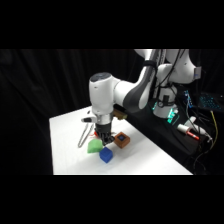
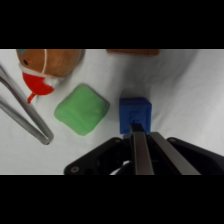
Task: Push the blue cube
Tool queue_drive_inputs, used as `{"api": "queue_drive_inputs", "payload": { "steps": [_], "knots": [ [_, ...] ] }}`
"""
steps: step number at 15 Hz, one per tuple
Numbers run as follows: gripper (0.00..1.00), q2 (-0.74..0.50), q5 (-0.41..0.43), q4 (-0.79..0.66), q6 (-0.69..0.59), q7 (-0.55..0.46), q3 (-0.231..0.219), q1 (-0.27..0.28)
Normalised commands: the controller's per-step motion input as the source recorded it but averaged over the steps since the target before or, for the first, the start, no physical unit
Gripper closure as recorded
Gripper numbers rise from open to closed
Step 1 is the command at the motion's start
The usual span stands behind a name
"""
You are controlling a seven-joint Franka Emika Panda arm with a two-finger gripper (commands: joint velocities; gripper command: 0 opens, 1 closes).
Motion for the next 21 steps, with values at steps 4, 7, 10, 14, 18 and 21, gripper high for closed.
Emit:
{"api": "queue_drive_inputs", "payload": {
  "steps": [4,7,10,14,18,21],
  "knots": [
    [0.97,0.27,-0.041,0.21,0.16,-0.01,0.013,0.008],
    [0.96,0.28,-0.033,0.26,0.15,-0.02,0.001,-0.006],
    [0.98,0.19,-0.037,0.21,0.08,-0.02,-0.005,0.001],
    [0.97,-0.17,0.025,-0.03,-0.08,-0.02,0.033,-0.028],
    [0.99,-0.52,-0.016,-0.20,-0.38,0.08,-0.002,0.034],
    [0.99,-0.52,-0.038,-0.09,-0.54,0.12,-0.002,0.050]
  ]
}}
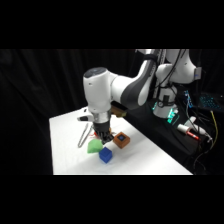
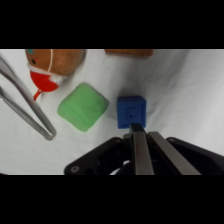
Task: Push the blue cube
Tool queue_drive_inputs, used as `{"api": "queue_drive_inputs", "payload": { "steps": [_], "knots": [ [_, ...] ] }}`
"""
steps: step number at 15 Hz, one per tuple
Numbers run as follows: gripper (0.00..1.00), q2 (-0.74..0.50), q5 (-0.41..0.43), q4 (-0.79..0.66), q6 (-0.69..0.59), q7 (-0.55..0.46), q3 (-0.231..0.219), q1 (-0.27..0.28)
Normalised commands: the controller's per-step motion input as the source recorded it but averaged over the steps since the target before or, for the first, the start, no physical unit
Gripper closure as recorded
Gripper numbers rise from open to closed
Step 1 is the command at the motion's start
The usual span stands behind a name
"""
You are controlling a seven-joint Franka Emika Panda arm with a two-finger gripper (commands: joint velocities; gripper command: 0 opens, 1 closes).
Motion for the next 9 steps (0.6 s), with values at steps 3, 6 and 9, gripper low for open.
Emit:
{"api": "queue_drive_inputs", "payload": {
  "steps": [3,6,9],
  "knots": [
    [1.00,-0.38,-0.048,0.04,-0.46,0.17,0.002,0.034],
    [1.00,-0.25,-0.064,0.11,-0.38,0.26,-0.006,0.027],
    [1.00,-0.19,-0.063,0.10,-0.26,0.20,-0.004,0.006]
  ]
}}
